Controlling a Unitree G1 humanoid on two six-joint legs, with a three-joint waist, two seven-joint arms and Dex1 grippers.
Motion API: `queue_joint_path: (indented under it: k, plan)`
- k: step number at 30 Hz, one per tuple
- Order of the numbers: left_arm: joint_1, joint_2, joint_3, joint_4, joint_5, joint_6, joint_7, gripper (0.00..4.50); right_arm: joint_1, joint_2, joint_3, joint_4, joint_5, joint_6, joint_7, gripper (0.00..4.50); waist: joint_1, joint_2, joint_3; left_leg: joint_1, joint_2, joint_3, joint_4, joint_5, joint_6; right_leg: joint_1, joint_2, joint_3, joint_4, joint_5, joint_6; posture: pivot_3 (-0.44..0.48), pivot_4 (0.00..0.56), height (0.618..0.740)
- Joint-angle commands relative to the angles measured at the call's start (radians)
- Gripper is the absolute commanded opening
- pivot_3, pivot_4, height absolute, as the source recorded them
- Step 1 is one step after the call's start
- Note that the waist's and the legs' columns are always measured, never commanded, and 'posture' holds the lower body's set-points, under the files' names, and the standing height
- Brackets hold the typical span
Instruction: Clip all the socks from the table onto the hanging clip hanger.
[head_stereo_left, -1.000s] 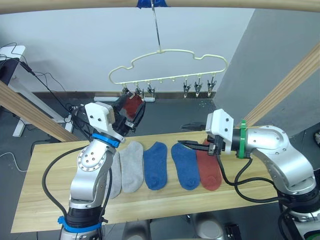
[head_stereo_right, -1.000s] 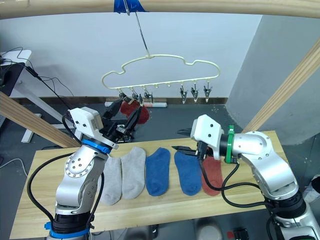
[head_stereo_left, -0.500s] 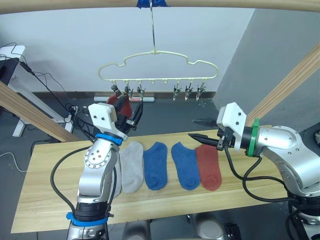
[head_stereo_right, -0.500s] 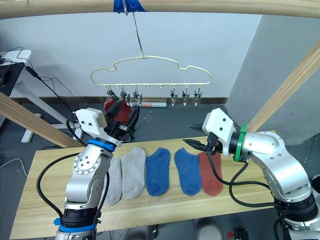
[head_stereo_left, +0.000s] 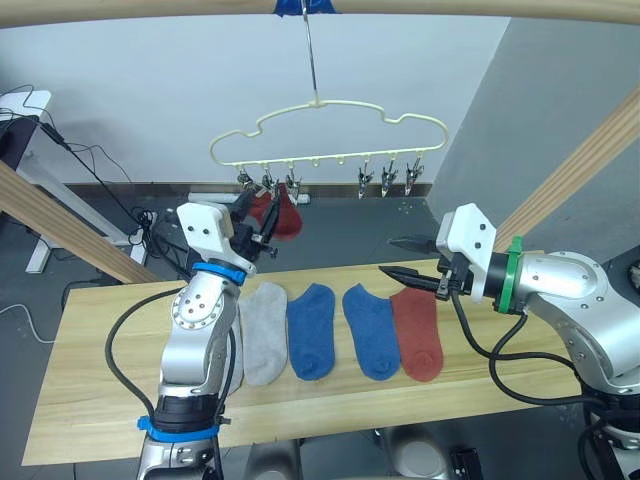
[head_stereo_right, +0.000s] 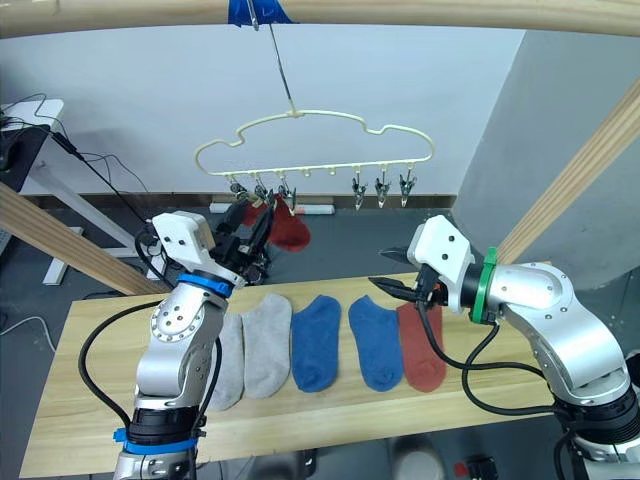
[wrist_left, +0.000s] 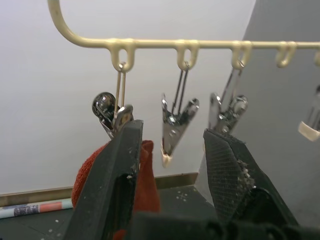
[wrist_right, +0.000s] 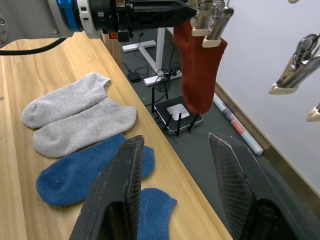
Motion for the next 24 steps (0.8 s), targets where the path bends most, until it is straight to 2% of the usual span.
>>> queue_joint_path:
  k: [1, 21, 22, 24]
  plan:
    - [-0.017, 0.000, 0.009, -0.009, -0.001, -0.021, -0.002, 2.13, 0.004, -0.013, -0.029, -0.045, 0.017, -0.014, -0.004, 2.14, 0.000, 0.000, 0.000, 0.000, 0.000, 0.000, 0.000, 0.000, 0.000, 0.000, 0.000, 0.000, 0.000, 0.000, 0.000, -0.323, 0.303, 0.739]
    - [-0.071, 0.004, 0.018, 0.031, -0.002, -0.049, -0.008, 2.13, -0.003, -0.023, -0.029, -0.041, 0.041, -0.014, -0.015, 2.14, -0.001, 0.000, 0.000, 0.000, 0.000, 0.000, 0.000, 0.000, 0.000, 0.000, 0.000, 0.000, 0.000, 0.000, 0.000, -0.325, 0.304, 0.739]
    - [-0.072, 0.005, 0.018, 0.031, -0.001, -0.051, -0.009, 1.76, -0.003, -0.023, -0.028, -0.040, 0.043, -0.015, -0.016, 2.14, -0.001, 0.000, 0.000, 0.000, 0.000, 0.000, 0.000, 0.000, 0.000, 0.000, 0.000, 0.000, 0.000, 0.000, 0.000, -0.325, 0.304, 0.739]
    - [-0.077, 0.006, 0.019, 0.034, -0.002, -0.050, -0.010, 1.32, -0.003, -0.023, -0.028, -0.040, 0.045, -0.016, -0.019, 2.14, -0.001, 0.000, 0.000, 0.000, 0.000, 0.000, 0.000, 0.000, 0.000, 0.000, 0.000, 0.000, 0.000, 0.000, 0.000, -0.324, 0.305, 0.739]
